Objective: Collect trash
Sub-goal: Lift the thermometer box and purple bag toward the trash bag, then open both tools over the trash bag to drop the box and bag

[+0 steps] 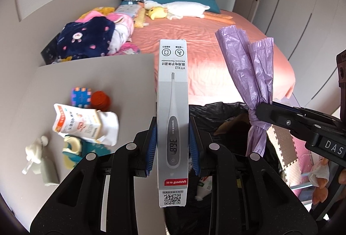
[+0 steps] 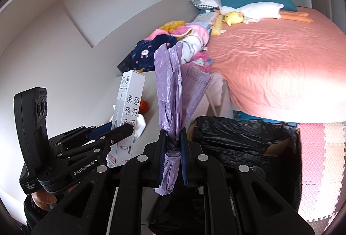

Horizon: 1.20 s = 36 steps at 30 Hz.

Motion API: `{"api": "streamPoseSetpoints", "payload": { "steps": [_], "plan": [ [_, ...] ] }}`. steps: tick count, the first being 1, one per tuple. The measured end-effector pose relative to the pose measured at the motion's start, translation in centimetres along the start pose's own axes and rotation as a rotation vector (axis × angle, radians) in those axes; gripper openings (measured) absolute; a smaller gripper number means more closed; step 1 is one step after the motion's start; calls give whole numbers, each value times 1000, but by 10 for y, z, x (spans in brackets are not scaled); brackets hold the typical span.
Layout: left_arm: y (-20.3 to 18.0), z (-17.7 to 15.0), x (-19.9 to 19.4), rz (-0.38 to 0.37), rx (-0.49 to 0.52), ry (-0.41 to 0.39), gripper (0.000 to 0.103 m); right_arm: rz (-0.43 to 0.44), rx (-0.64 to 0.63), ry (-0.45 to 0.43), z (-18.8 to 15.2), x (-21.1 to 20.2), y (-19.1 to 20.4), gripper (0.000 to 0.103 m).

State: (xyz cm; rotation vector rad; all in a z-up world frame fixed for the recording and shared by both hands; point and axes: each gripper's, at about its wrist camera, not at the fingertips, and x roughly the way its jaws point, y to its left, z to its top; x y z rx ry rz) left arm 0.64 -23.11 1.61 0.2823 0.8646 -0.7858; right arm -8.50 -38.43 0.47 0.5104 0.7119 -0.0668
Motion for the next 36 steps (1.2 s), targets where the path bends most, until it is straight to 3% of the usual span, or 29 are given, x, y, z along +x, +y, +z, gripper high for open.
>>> {"api": "streamPoseSetpoints", "payload": {
  "steps": [15,16,17,18,19,20,26,36],
  "plan": [
    [-48,8,27,-70,67,67,28,-58,53,15,-3,-22,-51,14],
    [-51,7,28,-88,78,83,34,-64,54,32,-4,-22,-54,16],
    [-54,6,30,-98,87,97,68,-78,61,30,-4,-23,-56,30],
    [-57,4,30,-88,91,99,96,-109,79,11,-6,-27,-60,44],
    [-58,1,28,-81,98,78,97,-146,101,-26,-9,-34,-64,74],
    [-61,-1,28,-79,109,73,97,-168,112,-54,-11,-38,-65,81],
    [-54,-7,35,-60,73,108,97,-224,156,-97,-12,-47,-78,81],
    [-41,-9,32,-50,47,109,97,-211,129,-77,-11,-39,-70,81]
  ]
}}
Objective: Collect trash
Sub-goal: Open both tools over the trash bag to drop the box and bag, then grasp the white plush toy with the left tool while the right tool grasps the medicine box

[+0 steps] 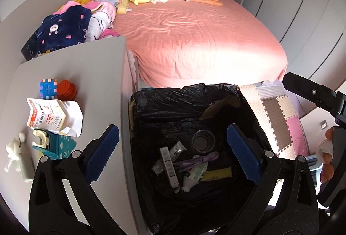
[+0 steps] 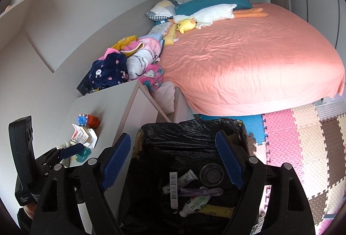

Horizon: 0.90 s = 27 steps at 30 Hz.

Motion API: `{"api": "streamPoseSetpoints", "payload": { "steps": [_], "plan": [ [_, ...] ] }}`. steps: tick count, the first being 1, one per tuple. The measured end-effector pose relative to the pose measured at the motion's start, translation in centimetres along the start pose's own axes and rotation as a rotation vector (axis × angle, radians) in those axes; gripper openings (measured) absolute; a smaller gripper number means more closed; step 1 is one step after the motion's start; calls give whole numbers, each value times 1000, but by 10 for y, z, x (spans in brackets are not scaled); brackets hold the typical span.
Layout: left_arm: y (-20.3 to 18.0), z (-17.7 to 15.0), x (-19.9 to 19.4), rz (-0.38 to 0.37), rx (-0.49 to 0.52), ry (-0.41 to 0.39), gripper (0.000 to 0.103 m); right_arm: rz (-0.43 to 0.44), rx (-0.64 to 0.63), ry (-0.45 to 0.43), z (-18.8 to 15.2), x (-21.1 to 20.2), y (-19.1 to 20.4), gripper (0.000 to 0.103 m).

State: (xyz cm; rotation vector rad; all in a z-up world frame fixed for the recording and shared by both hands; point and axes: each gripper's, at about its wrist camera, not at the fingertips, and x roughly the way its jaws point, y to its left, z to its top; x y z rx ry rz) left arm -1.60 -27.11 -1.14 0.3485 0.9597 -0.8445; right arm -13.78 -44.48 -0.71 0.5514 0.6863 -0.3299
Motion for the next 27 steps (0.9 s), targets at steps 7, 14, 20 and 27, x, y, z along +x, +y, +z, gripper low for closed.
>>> {"api": "streamPoseSetpoints", "payload": {
  "steps": [7,14,20,27],
  "plan": [
    [12,-6,-6,20,-12,-4,97,29,-26,17,-2,7,13,81],
    [35,-14,-15,52,-59,-8,97,63,-65,44,-5,19,37,81],
    [57,-25,-24,88,-108,-11,97,93,-101,73,-11,31,58,81],
    [85,-40,-35,126,-171,-12,97,133,-149,110,-16,46,85,81]
  ]
}}
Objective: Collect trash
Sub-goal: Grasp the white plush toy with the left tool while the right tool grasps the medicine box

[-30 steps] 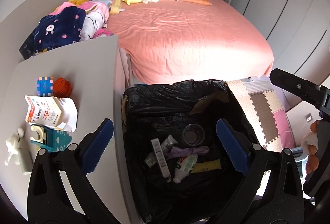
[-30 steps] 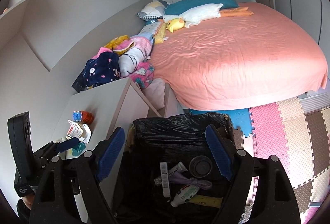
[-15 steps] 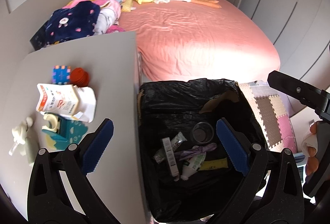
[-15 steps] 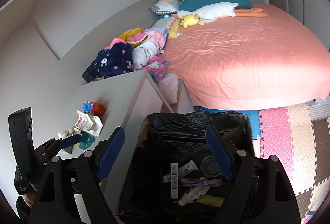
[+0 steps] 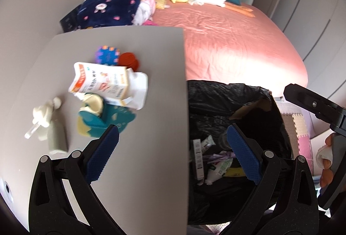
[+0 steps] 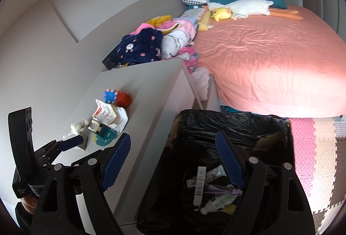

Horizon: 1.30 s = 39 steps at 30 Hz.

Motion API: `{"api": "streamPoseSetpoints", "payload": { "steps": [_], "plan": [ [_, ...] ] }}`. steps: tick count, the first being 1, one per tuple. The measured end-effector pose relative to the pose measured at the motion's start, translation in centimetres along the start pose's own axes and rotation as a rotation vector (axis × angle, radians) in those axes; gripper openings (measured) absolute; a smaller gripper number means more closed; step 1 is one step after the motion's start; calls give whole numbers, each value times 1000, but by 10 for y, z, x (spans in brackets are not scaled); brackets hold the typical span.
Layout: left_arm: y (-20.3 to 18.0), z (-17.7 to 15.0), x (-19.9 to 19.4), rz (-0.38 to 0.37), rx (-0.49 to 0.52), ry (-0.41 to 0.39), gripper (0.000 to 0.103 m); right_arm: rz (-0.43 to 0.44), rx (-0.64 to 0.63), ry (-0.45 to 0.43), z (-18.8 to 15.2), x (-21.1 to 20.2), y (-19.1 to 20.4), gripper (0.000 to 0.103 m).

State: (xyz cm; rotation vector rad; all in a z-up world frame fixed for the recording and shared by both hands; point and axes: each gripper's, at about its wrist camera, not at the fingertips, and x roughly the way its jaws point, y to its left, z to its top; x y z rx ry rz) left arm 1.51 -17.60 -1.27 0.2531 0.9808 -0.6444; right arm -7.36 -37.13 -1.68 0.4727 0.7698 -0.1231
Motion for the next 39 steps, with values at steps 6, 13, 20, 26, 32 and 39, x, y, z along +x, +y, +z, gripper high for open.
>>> {"api": "streamPoseSetpoints", "payload": {
  "steps": [6,13,20,26,32,39],
  "plan": [
    [24,-8,-7,34,-57,-3,97,38,-42,36,2,18,22,81],
    [54,-14,-15,81,-111,-7,97,80,-102,67,6,39,49,81],
    [82,-15,-21,119,-160,-17,97,110,-166,87,10,58,75,81],
    [105,-13,-24,153,-194,-25,97,137,-205,115,14,75,93,76],
    [124,-12,-23,177,-222,-28,97,168,-244,152,18,96,108,63],
    [142,-6,-18,234,-214,-19,83,203,-286,179,22,115,125,53]
  ]
}}
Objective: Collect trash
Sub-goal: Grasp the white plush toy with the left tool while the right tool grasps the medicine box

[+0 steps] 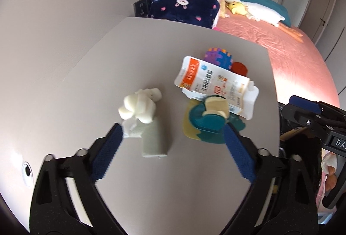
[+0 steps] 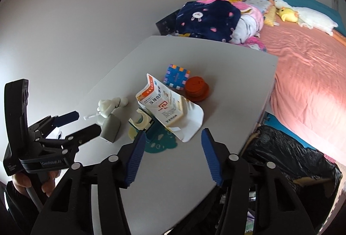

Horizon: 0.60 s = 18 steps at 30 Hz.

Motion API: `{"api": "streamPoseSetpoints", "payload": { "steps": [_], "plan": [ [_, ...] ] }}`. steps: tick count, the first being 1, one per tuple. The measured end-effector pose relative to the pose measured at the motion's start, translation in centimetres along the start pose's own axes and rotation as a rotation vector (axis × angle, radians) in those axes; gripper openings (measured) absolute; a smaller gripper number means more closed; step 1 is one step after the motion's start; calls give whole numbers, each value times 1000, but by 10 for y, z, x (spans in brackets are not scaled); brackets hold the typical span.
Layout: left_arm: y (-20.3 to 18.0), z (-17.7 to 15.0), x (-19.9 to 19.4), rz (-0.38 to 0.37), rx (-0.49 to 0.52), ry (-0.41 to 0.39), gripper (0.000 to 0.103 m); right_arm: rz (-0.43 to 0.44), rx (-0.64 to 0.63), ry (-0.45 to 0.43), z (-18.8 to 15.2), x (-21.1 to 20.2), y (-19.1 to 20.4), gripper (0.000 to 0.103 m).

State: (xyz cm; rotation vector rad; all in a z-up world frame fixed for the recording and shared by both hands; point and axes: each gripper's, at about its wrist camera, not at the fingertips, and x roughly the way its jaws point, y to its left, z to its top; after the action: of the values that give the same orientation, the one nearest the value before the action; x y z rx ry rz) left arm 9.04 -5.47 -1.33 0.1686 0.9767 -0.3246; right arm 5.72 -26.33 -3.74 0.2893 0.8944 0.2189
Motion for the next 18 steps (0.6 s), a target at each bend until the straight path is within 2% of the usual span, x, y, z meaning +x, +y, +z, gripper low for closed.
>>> {"api": "streamPoseSetpoints", "payload": {
  "steps": [6,18],
  "plan": [
    [13,8,15,15,-6,19,70,8,-33,14,13,16,6,52],
    [39,27,52,30,-13,66,67,-8,-105,67,37,60,12,52]
  ]
}}
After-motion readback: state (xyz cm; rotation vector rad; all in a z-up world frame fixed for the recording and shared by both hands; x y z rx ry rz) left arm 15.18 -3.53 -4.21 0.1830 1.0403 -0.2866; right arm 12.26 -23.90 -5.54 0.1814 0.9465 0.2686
